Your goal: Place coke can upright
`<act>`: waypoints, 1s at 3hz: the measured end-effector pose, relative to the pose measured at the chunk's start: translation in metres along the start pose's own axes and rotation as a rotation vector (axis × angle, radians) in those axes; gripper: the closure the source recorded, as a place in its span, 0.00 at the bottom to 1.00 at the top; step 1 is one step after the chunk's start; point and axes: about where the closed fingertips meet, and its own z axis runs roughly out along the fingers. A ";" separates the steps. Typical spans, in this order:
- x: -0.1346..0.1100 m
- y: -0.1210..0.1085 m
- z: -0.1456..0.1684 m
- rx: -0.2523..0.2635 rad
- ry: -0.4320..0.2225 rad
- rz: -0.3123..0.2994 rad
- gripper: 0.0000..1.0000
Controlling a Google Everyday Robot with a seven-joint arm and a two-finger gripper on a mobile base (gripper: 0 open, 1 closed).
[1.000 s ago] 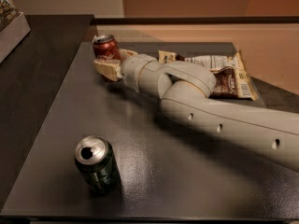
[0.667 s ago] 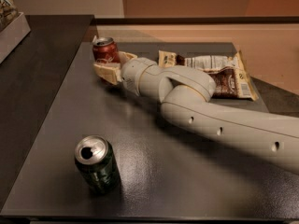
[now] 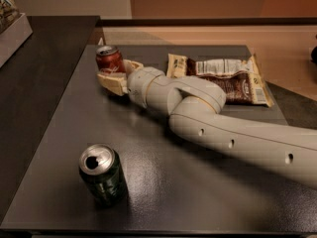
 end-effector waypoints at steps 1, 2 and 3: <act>-0.004 -0.001 -0.001 0.001 0.001 -0.008 0.82; -0.008 0.000 -0.003 0.000 0.011 -0.019 0.59; -0.006 -0.002 -0.002 0.002 0.011 -0.023 0.36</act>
Offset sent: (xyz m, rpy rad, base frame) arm -0.0064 0.0013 -0.0220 -0.0019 -0.0396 -0.0110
